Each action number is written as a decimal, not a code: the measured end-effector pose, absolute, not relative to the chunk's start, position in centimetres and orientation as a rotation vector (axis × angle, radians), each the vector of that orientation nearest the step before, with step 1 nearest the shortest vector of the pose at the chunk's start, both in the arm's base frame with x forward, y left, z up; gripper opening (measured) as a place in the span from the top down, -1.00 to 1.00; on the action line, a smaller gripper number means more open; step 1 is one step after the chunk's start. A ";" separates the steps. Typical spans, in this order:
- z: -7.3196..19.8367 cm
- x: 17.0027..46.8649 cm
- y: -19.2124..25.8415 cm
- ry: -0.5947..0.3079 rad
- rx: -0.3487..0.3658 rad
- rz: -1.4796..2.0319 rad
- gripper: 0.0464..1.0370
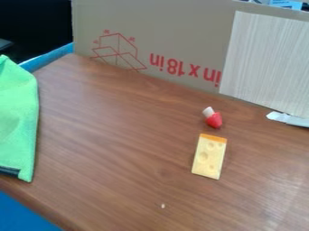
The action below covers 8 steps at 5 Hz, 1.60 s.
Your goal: Unfold the cloth from bottom left to top right
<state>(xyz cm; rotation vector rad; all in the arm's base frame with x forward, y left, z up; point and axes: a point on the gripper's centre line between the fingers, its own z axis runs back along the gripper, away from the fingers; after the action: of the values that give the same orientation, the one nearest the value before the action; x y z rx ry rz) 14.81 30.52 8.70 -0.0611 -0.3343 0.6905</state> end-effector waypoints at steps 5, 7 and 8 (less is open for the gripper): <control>6.6 14.4 34.4 -0.331 0.022 0.839 -0.92; 5.5 15.2 33.4 -0.302 0.034 0.830 -0.21; 5.1 15.5 33.0 -0.290 0.040 0.828 0.40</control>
<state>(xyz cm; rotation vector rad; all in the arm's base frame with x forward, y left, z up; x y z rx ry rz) 15.46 33.04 5.14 0.0402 -0.2896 0.8277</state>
